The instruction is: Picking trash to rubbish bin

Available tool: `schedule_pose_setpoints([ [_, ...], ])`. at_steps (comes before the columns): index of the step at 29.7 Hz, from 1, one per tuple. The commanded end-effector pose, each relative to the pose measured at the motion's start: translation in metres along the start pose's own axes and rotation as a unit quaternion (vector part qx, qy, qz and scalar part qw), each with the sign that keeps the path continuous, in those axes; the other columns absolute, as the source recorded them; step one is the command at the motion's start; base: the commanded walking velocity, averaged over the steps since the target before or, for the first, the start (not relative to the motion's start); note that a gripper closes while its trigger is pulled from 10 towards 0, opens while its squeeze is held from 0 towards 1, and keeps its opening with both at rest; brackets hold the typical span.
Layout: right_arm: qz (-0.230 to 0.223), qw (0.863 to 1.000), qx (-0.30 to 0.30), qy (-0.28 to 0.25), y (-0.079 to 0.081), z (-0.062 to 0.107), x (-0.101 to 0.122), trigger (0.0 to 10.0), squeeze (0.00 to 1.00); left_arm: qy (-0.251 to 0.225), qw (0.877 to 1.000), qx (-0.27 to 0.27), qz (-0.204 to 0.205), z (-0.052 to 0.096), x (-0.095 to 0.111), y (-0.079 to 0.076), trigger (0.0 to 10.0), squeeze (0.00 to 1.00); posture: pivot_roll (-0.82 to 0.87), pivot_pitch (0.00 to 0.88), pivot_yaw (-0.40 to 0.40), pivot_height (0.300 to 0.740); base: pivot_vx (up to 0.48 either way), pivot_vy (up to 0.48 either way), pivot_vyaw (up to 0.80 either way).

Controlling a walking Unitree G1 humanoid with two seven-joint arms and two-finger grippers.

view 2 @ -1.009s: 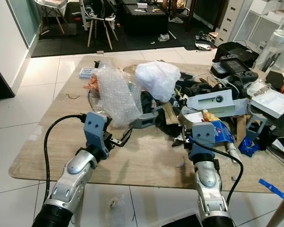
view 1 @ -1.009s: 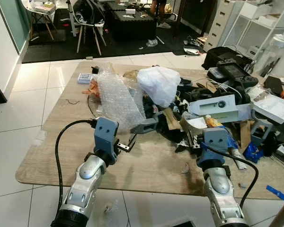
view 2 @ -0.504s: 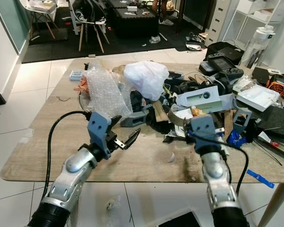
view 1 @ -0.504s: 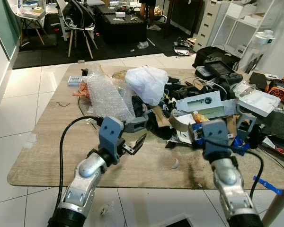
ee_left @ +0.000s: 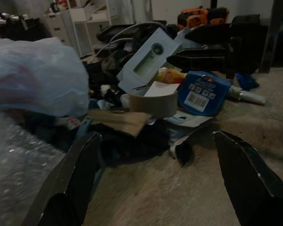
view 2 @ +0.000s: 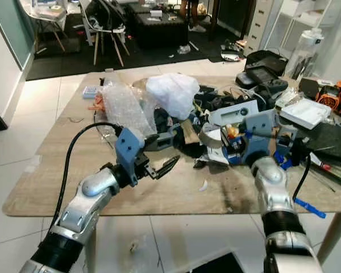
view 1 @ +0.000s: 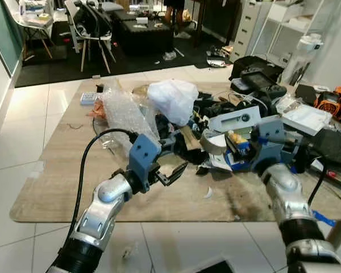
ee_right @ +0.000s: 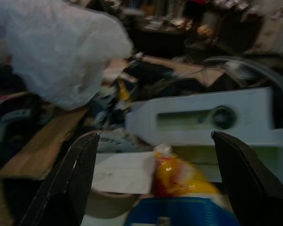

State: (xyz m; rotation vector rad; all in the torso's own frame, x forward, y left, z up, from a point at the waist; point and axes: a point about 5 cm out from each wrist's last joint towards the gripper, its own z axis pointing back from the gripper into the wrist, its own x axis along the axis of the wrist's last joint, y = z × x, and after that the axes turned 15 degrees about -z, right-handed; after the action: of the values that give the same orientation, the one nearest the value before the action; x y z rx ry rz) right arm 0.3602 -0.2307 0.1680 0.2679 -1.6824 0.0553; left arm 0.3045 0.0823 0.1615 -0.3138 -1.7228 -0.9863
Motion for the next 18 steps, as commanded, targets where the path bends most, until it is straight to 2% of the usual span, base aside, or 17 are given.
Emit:
schedule_pose_setpoints([
  [1, -0.017, 0.999, 0.018, 0.020, -0.004, -0.001, -0.003, 10.0, 0.00, 0.003, 1.000, -0.012, -0.014, 0.002, 0.004, 0.003, 10.0, 0.00, -0.06, 0.131, 0.014, 0.740, 0.000, 0.000, 0.00],
  [8, -0.018, 0.998, 0.047, 0.042, -0.005, -0.007, 0.001, 10.0, 0.00, 0.001, 1.000, -0.023, -0.014, 0.002, 0.011, 0.003, 10.0, 0.00, -0.04, 0.167, 0.033, 0.740, 0.000, 0.000, 0.00],
  [10, 0.010, 0.994, 0.079, 0.069, -0.005, -0.011, 0.005, 10.0, 0.00, -0.004, 0.999, -0.031, -0.009, 0.002, 0.017, 0.003, 10.0, 0.00, -0.04, 0.199, 0.044, 0.740, 0.000, 0.000, 0.00],
  [14, 0.032, 0.991, 0.097, 0.086, -0.005, -0.012, 0.007, 10.0, 0.00, -0.006, 1.000, -0.031, -0.004, 0.001, 0.019, 0.003, 10.0, 0.00, -0.05, 0.211, 0.040, 0.740, 0.000, 0.000, 0.00],
  [18, 0.074, 0.983, 0.108, 0.127, -0.011, -0.013, 0.011, 10.0, 0.00, -0.008, 1.000, -0.029, 0.003, 0.001, 0.020, 0.001, 10.0, 0.00, -0.06, 0.217, 0.031, 0.740, 0.000, 0.000, 0.00],
])
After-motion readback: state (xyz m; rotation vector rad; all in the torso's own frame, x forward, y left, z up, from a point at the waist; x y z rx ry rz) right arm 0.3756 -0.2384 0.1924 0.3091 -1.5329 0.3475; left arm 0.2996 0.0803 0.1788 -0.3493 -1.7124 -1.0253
